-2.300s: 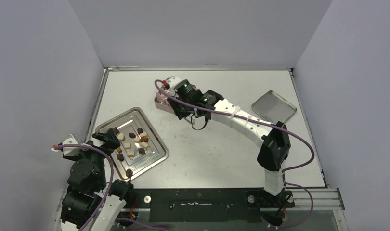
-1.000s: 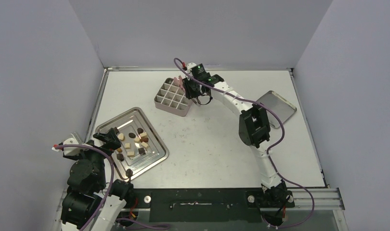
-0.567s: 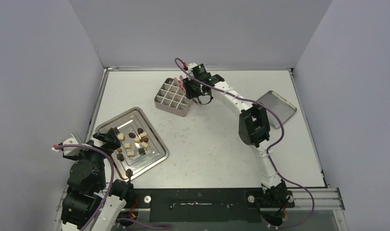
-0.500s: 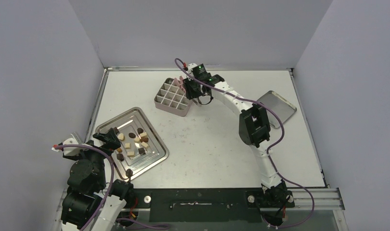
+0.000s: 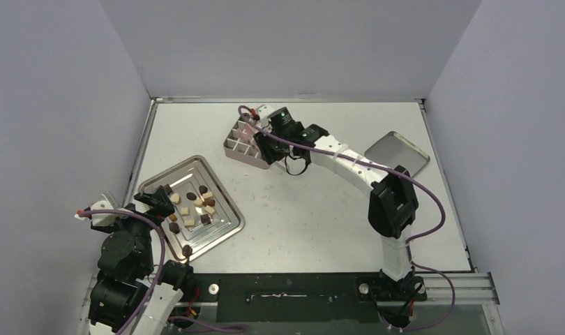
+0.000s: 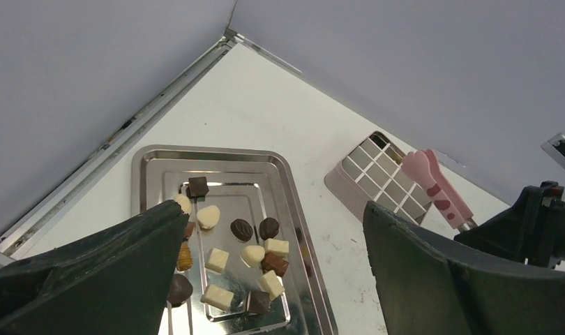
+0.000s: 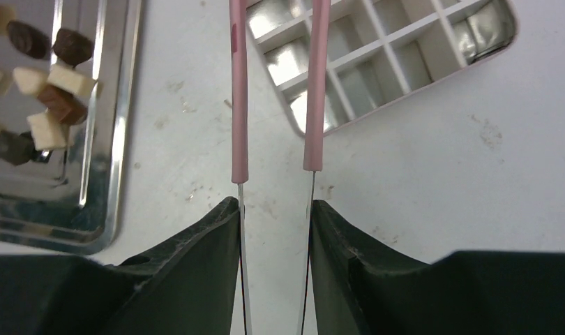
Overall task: Pack the chocolate
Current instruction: Place the fake chocolate in the packing box, then pick up the fake chocolate from the plate.
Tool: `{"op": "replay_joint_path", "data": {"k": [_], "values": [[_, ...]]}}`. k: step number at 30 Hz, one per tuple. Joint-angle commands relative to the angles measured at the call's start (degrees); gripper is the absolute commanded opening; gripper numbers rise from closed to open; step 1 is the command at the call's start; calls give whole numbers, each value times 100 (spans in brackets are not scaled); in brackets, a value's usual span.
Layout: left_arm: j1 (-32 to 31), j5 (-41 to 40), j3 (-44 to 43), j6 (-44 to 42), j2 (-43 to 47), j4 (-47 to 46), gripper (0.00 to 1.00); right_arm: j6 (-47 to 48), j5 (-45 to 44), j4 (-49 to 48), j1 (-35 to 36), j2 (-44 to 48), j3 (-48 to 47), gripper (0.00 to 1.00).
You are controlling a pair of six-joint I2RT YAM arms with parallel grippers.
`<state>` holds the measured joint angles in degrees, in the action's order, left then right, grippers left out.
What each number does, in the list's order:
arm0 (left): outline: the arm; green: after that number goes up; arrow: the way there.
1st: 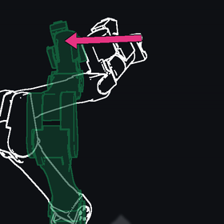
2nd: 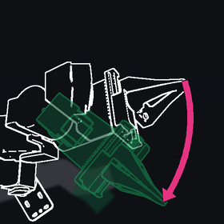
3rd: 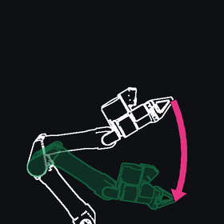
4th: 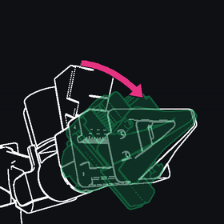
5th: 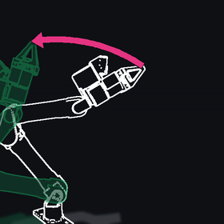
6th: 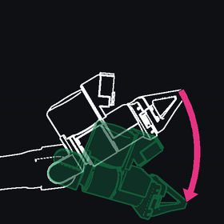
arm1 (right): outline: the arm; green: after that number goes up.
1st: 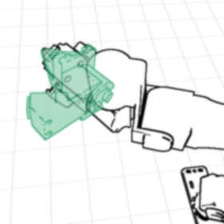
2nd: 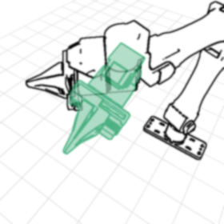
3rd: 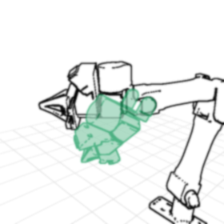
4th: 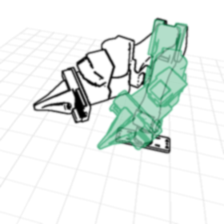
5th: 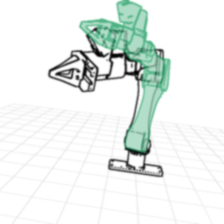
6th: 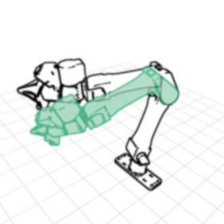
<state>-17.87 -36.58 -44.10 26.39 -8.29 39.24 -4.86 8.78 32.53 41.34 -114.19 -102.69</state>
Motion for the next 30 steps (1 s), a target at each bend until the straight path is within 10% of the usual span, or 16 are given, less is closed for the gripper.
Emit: {"op": "replay_joint_path", "data": {"k": [1,30], "values": [[46,-84,-117,19,-36,-123,97,185,-248,-388,515,700,643,37],[47,-390,-247,181,-1,49,97,558,-552,620,2915,-177,550,39]]}}
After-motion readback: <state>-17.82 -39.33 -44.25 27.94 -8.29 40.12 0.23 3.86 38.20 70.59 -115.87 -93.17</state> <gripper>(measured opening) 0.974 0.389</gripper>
